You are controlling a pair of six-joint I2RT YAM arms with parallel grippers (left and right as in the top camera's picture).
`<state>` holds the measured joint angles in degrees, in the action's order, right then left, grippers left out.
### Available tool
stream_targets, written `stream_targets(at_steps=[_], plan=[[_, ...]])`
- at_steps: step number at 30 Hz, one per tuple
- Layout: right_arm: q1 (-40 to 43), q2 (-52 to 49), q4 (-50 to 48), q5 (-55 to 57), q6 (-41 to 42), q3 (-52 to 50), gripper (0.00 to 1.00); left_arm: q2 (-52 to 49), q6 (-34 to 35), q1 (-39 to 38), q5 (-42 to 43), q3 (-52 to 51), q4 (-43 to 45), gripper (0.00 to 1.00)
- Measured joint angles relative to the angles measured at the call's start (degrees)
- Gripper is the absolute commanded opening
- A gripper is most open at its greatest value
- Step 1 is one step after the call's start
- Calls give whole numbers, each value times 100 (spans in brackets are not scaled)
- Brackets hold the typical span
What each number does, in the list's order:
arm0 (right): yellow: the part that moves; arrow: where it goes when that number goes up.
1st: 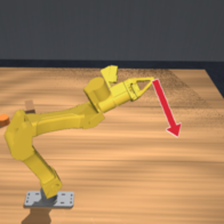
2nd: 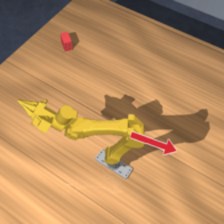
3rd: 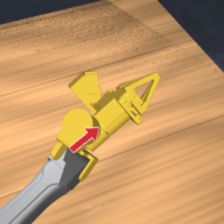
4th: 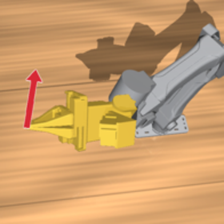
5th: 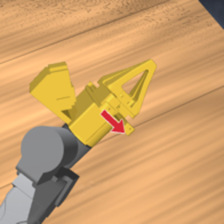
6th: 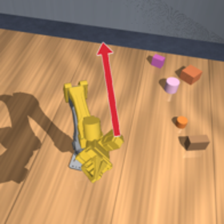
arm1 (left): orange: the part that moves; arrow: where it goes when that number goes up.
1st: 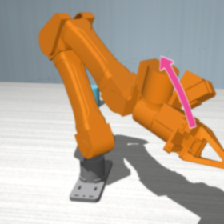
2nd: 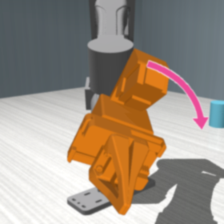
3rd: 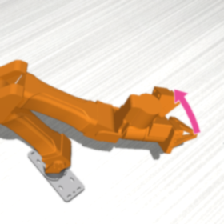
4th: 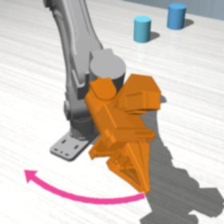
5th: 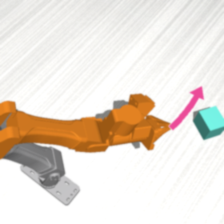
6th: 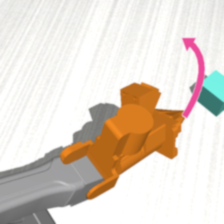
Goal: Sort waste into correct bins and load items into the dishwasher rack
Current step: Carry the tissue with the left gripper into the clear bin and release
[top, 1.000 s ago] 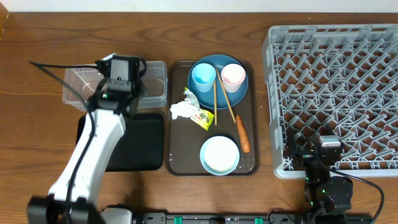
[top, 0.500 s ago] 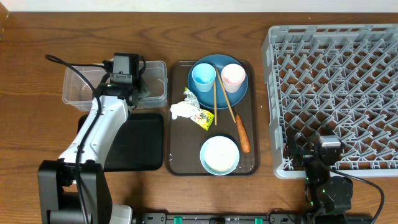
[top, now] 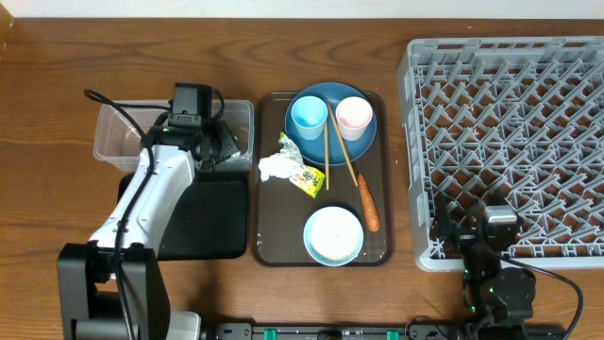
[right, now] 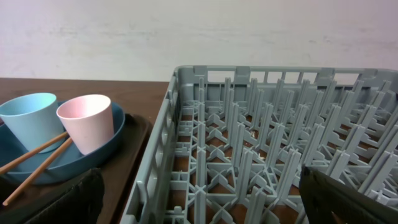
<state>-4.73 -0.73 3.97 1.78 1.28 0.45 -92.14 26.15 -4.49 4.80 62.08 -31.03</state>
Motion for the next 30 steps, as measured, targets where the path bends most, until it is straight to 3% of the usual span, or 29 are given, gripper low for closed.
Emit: stream_targets(at_steps=[12, 26, 29, 30], plan=[[0, 0, 2, 0, 0, 0, 99, 0, -72, 0, -22, 0, 212, 13], [0, 0, 2, -2, 0, 0, 99, 0, -114, 0, -1751, 0, 590, 17], [0, 0, 2, -2, 0, 0, 99, -7, -149, 2, -1853, 0, 702, 28], [0, 0, 2, -2, 0, 0, 99, -13, -164, 13, -1882, 0, 737, 39]])
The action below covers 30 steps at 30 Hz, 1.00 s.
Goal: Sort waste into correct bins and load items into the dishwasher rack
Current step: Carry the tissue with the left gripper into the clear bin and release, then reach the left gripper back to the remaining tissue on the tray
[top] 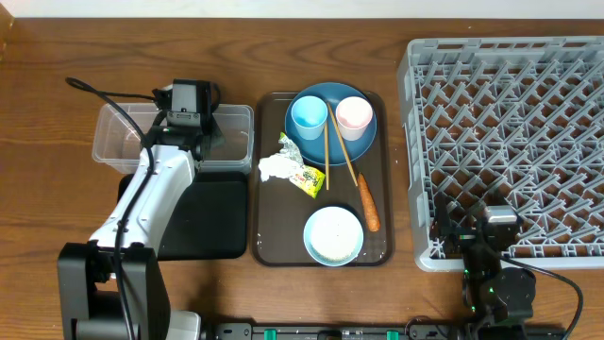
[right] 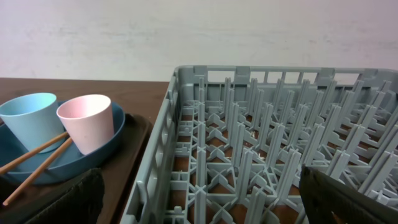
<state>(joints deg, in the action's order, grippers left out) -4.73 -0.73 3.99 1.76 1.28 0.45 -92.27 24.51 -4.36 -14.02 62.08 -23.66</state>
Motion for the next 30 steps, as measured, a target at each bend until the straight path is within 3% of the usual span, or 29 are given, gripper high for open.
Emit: stream_targets(at_steps=[2, 4, 10, 20, 30], plan=[[0, 0, -2, 0, 0, 0, 99, -28, -42, 42, -26, 0, 15, 63], [0, 0, 0, 0, 0, 2, 99, -76, -33, 125, -52, 0, 15, 70], [0, 0, -2, 0, 0, 2, 99, -66, -35, 330, 55, 0, -87, 71], [0, 0, 0, 0, 0, 2, 99, 1419, -31, 208, 2002, 31, -890, 66], [0, 0, -2, 0, 0, 0, 99, 1637, -37, -1134, 2367, 57, -1419, 63]])
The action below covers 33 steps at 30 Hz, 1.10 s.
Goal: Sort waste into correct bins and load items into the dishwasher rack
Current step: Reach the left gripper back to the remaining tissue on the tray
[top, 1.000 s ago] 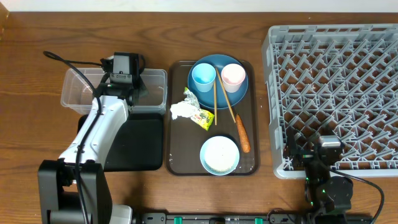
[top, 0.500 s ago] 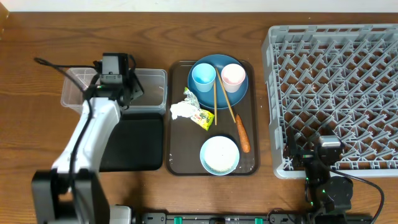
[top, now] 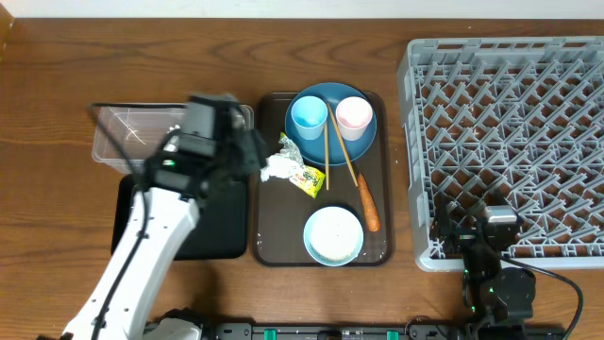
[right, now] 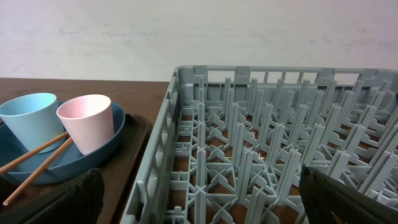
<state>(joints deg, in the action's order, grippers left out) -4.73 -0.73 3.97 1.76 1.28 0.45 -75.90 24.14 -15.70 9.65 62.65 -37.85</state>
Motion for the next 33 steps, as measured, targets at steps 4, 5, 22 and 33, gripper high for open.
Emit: stream_targets(at_steps=[4, 5, 22, 33], plan=[[0, 0, 0, 0, 0, 2, 99, -269, 2, -636, -326, 0, 17, 63], [0, 0, 2, 0, 0, 0, 99, -339, 0, -721, -382, 0, 48, 63], [0, 0, 2, 0, 0, 0, 99, -2157, -22, -1034, -837, 0, 1093, 64], [0, 0, 2, 0, 0, 2, 99, -2601, -52, -1034, -1217, 0, 1130, 21]])
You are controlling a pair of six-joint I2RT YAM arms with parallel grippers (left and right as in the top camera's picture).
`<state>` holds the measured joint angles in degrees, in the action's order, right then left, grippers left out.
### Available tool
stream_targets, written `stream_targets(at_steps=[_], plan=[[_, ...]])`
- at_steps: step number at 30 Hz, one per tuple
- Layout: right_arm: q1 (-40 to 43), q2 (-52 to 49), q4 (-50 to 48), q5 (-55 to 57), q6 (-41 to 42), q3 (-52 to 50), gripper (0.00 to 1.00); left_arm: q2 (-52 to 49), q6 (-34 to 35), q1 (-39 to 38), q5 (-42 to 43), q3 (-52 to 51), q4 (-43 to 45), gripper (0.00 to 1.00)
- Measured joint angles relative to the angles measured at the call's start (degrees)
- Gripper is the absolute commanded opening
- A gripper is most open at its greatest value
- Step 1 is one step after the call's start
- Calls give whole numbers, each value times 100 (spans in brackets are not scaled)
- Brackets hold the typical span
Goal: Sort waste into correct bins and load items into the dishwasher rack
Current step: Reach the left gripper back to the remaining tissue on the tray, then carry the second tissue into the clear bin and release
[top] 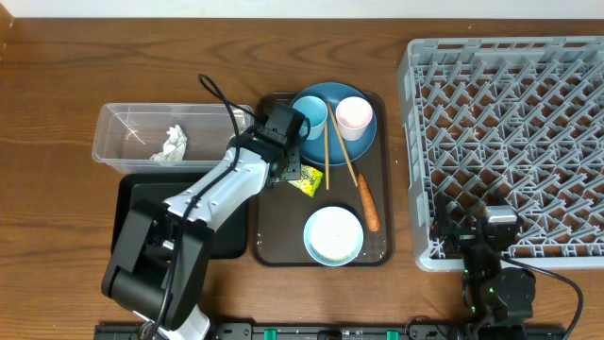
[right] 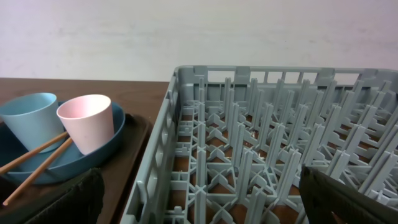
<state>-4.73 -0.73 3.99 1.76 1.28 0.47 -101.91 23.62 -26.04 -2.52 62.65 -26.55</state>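
My left gripper (top: 286, 161) is down over the left part of the brown tray (top: 377, 179), beside the yellow wrapper (top: 308, 179). The overhead view does not show how its jaws stand, and the arm covers the spot left of the wrapper. A crumpled white tissue (top: 172, 144) lies in the clear bin (top: 118, 142). On the tray are a blue plate (top: 330, 140) with a blue cup (top: 311, 111) and a pink cup (top: 354, 115), chopsticks (top: 343, 161), a carrot (top: 368, 203) and a white bowl (top: 333, 236). My right gripper (right: 199, 199) rests open at the near corner of the grey dishwasher rack (top: 510, 132).
A black bin (top: 203, 227) sits in front of the clear bin, partly under my left arm. The rack fills the right side of the table. The left arm's cable (top: 219, 94) loops over the clear bin's right end.
My left gripper has gone from the tray's left edge to over the wrappers on the tray. With the arm out of the way, a white tissue shows in the clear bin. The right arm is unchanged.
My left gripper was at the clear bin's right end, then over the bin, while a white tissue and a yellow wrapper lay on the tray. Then it stood at the tray's left edge. Now it is down on the tray and one tissue lies in the bin.
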Motion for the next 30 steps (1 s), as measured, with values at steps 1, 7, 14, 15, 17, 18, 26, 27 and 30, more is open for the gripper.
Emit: stream_targets(at_steps=[1, 7, 14, 15, 17, 18, 26, 27, 30], plan=[[0, 0, 0, 0, 0, 0, 99, 0, -20, 0, -24, 0, -4, 19], [0, 0, 0, 0, 0, -2, 99, 4, -44, 0, -92, 0, -48, 6], [0, 0, -2, 0, 0, -2, 99, 470, -50, 0, -90, 0, -459, 6], [0, 0, -2, 0, 0, -2, 99, 654, -50, 0, -92, 0, -549, 6], [0, 0, -2, 0, 0, -2, 99, 979, -50, 0, -90, 0, -706, 6], [0, 0, -2, 0, 0, -2, 99, 1196, -50, 0, -92, 0, -798, 6], [0, 0, 0, 0, 0, -2, 99, 2557, -50, 0, -138, 0, -992, 6], [0, 0, 0, 0, 0, -2, 99, 2680, -50, 0, -214, 0, -986, 6], [0, 0, 0, 0, 0, -2, 99, 2940, -48, 39, -586, 0, -964, 6]])
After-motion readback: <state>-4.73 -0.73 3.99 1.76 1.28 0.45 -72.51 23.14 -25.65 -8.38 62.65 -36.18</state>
